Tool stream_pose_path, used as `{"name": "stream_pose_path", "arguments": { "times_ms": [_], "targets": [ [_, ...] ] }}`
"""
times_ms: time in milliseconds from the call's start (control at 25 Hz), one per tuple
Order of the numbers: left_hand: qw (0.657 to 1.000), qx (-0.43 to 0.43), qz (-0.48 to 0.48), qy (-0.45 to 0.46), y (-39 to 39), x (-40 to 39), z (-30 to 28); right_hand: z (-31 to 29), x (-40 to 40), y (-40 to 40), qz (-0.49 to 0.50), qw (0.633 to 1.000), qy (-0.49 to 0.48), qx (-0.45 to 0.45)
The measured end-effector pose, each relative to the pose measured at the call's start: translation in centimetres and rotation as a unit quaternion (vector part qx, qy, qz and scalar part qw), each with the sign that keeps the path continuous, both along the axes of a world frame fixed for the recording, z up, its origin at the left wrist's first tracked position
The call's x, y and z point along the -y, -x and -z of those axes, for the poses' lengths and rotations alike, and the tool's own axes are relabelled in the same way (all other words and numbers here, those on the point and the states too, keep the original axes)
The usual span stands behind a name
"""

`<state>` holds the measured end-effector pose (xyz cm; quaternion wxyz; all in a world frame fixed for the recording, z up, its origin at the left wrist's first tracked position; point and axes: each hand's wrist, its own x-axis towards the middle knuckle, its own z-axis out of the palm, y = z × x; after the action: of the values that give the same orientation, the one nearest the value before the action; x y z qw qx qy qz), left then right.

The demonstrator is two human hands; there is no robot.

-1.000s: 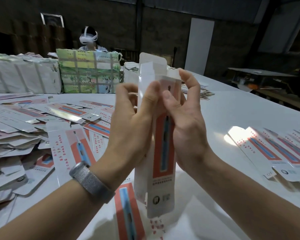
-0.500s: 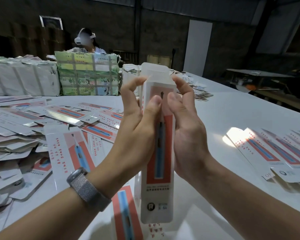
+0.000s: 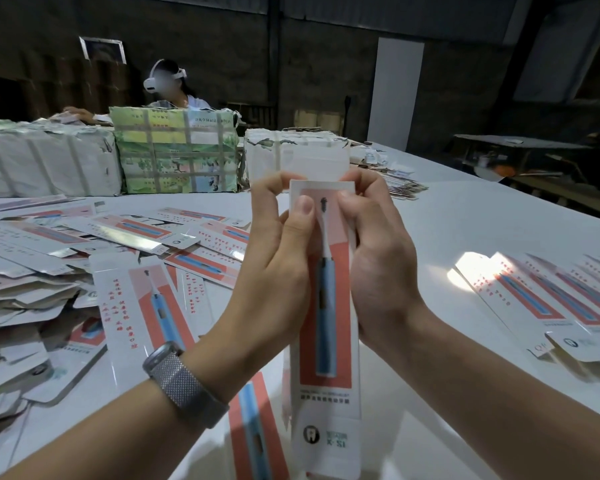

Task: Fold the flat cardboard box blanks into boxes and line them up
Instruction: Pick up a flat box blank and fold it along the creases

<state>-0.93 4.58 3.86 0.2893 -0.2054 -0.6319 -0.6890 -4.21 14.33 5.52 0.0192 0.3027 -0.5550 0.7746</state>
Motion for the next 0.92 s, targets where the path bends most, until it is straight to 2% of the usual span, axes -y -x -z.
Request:
{"name": "stream_pose_path", "arguments": {
  "times_ms": [200,560,720,920],
  "targets": [
    [1.0,0.019,-0.004,0.004,-0.1,0.0,-0.2,-0.2,-0.2,0.2,0.008,0.999,0.018,-0.026],
    [0.993,0.114,-0.037,0.008,-0.1,-0.1,-0.4,-0.4,-0.3,0.8,0.05,0.998,0.039,-0.013],
    [0.988,0.157,-0.008,-0.005,-0.1,-0.3,-0.9,0.2,0.0,0.4,0.041,0.998,0.028,-0.025],
    [0.988,0.142,-0.056,-0.023,-0.3,-0.9,-1.2,0.2,0.4,0.0,0.04,0.998,0.041,-0.026]
  ]
}}
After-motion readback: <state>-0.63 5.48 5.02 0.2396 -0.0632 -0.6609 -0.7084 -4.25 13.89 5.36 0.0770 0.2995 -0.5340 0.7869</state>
